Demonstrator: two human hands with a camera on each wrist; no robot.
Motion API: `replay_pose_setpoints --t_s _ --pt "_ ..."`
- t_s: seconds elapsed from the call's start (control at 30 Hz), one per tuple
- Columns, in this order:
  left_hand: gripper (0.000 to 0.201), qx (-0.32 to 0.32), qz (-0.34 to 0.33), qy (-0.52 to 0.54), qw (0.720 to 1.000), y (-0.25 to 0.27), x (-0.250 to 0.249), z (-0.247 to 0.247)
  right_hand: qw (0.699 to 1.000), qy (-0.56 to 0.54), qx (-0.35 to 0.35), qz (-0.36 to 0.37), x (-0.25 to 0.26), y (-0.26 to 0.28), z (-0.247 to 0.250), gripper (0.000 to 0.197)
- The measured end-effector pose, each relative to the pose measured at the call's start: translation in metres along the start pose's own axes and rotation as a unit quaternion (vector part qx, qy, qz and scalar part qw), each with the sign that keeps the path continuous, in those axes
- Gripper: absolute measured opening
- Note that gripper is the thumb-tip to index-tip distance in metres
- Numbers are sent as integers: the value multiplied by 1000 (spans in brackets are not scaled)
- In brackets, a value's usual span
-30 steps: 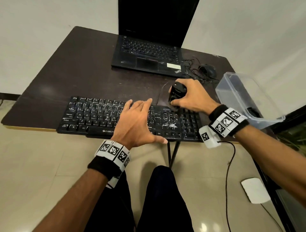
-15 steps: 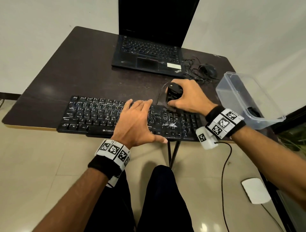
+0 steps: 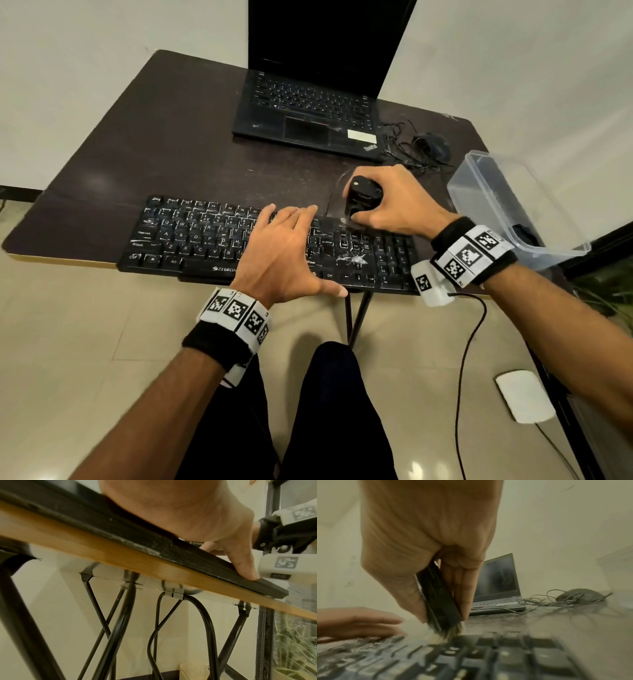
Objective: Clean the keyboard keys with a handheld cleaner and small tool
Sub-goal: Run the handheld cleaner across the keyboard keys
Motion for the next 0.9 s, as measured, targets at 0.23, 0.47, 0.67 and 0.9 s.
replay_pose_setpoints --t_s 0.23,0.47,0.67,0.9 --pt "149 0 -4 0 1000 0 0 -2 1000 -29 0 8 4 14 -6 32" --pt "149 1 -3 -4 1000 -1 1 -1 1000 -22 8 -1 24 8 -17 28" --pt "149 4 -3 -6 1000 -1 0 -1 987 -15 29 -157 2 -8 -14 39" --pt "148 -2 -5 -1 1000 0 0 -2 983 5 2 -182 14 -10 -16 24"
Point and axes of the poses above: each hand's wrist, its own y-axis away from the middle knuckle, its own z-axis out of the back of the hand, x = y × z, the point moved 9 cm from there along -y, towards the middle knuckle, and after that the axes turned 3 degrees about x, right-handed, at the moved point
